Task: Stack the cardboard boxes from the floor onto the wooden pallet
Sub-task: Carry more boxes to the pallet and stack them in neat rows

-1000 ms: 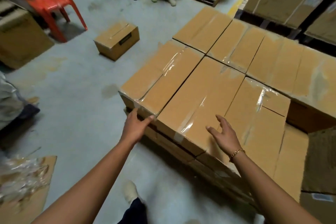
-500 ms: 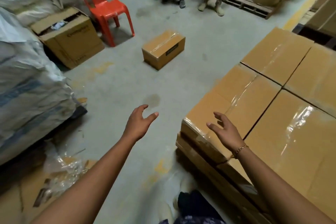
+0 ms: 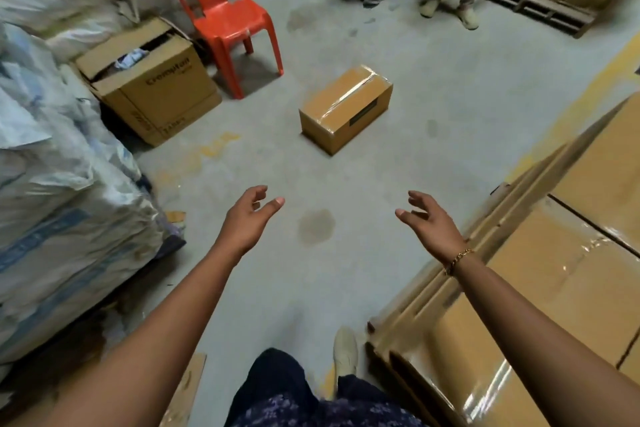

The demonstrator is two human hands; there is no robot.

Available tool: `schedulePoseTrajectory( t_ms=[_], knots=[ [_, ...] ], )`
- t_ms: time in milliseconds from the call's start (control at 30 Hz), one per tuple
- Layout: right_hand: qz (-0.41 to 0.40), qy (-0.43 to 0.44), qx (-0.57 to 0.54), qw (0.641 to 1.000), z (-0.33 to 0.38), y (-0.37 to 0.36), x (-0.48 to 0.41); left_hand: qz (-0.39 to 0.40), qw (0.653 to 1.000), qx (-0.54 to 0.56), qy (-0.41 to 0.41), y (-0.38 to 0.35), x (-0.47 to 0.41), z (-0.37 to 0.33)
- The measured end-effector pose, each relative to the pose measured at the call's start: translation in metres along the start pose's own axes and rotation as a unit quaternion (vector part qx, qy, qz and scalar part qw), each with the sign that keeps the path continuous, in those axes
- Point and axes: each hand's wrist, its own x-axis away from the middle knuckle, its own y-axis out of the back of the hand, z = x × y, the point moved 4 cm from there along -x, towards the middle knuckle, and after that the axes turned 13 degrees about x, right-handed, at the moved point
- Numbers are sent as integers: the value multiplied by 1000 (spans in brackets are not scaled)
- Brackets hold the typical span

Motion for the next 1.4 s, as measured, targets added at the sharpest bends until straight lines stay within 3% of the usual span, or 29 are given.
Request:
schedulePoseTrajectory(
  t_ms=[233, 467, 700, 1133, 1400],
  knots=[
    [19, -30, -42, 999, 71, -32, -144, 15, 1000, 8, 3, 25, -159, -28],
    [30, -117, -117, 986, 124, -84, -277, 58, 997, -17, 52, 56, -348, -47],
    [16, -176, -145, 974, 152, -96, -400, 129, 987, -56, 80, 27, -516, -79],
    [37, -288, -157, 944, 116, -124, -679, 192, 963, -147, 119, -109, -803, -74],
    [0, -349, -158, 924, 39, -200, -844, 241, 939, -214, 123, -202, -989, 13]
  ],
)
